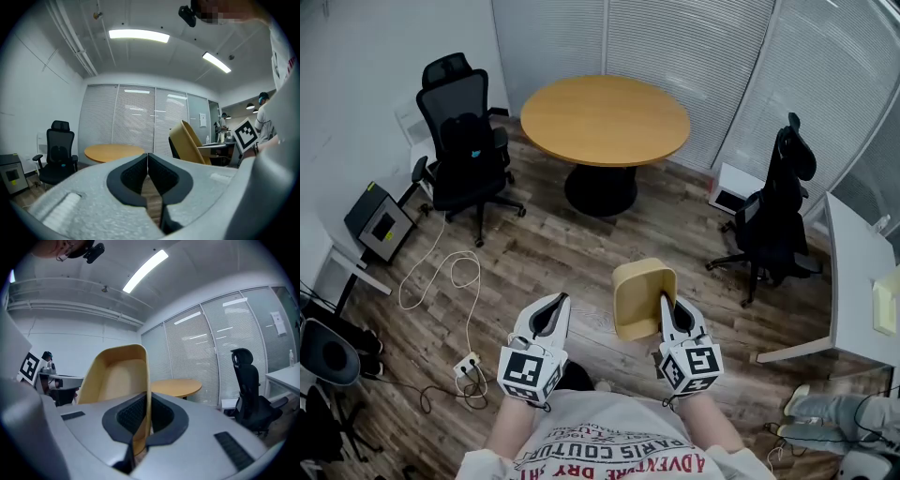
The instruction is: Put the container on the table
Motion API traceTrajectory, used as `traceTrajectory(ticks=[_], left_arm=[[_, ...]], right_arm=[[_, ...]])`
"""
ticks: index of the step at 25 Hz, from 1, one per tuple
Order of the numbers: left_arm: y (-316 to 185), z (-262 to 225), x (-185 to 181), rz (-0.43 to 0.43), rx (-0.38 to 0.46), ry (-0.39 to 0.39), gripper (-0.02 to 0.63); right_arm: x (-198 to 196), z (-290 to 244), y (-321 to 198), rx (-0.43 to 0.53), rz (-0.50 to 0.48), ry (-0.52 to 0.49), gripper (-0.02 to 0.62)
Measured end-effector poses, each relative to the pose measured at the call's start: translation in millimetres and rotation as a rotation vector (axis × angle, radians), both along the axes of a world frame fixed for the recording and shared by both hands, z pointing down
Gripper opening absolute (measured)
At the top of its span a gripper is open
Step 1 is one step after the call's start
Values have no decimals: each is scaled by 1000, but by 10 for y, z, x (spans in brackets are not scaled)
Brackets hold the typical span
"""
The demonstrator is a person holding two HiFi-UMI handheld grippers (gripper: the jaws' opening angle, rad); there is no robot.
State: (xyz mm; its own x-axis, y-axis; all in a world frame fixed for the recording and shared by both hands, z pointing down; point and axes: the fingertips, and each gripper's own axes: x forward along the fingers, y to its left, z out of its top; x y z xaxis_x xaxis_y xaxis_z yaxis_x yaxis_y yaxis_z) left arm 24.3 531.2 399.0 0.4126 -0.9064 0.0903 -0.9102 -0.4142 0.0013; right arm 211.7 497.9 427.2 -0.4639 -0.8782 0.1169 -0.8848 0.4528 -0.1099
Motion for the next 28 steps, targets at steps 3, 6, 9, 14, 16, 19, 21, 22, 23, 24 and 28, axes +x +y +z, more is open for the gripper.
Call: traceTrajectory(ticks=[3,6,9,14,16,19,21,22,23,24,28], left_arm=[[-128,59,-26,0,-14,0,12],[-281,150,-95,-2,-29,-5,12],[-508,224,-229,-7,-46,-4,12],[-1156,273,-508,7,-57,7,12],[-1465,293,-602,15,-64,14,12],[-1942,257,-784,41,-68,24,12],[-2264,193,-933,58,-65,23,12],[-2433,149,-1012,65,-60,21,12],[-2602,104,-1095,72,-52,19,12],[-2764,67,-1180,80,-45,19,12],[-3337,30,-1474,111,-40,20,12]], right_arm=[[-31,79,-147,-28,-4,-1,11],[-96,187,-308,-44,-2,16,11],[-218,278,-506,-64,-6,24,11],[-506,322,-1077,-79,-1,43,11],[-612,328,-1356,-86,2,59,11],[-815,296,-1818,-108,19,54,11],[-971,245,-2124,-114,35,51,11],[-1060,212,-2286,-112,40,49,11],[-1159,177,-2451,-109,43,45,11],[-1265,145,-2610,-106,46,41,11],[-1613,104,-3143,-112,62,30,11]])
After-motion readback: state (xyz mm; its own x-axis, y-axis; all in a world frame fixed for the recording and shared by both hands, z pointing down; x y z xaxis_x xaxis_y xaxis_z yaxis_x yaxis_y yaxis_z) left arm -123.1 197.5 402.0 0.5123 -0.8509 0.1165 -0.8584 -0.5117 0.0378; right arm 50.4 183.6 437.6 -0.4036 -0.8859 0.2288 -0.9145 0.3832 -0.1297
